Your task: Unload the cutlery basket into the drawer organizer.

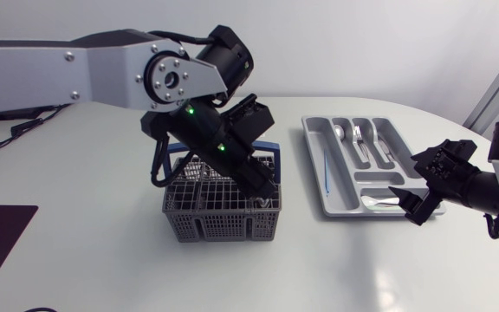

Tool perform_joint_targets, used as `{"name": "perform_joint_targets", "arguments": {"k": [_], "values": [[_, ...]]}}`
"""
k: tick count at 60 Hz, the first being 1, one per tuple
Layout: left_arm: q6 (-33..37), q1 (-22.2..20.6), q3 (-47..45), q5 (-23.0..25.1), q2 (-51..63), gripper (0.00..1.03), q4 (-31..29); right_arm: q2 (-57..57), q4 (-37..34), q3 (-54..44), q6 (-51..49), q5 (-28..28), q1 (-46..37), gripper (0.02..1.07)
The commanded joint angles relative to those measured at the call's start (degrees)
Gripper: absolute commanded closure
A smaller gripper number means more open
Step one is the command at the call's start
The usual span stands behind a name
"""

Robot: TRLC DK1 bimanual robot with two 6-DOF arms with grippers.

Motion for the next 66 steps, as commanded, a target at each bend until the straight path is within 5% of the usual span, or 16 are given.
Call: {"name": "perform_joint_targets", "arguments": {"k": [1,26,42,66], "values": [[-3.29,0.30,-2.76,-0.41,1.67,0.57,1.22,-0.83,-0.43,-2.22,0.90,-0.28,0.42,0.07],[-7.25,0.04,-7.95,-6.21,0.18,0.50,6.58,-5.31,-0.35,-6.62,-0.07,-1.25,0.42,0.07],[-10.67,-1.37,-17.53,-10.87,-5.54,0.50,19.86,-6.72,-0.43,-8.20,-0.59,-1.25,0.42,0.07],[-12.87,-2.25,-21.13,-10.87,-8.97,0.51,26.45,-7.77,-0.17,-9.95,-1.65,-1.25,0.42,0.07]]}}
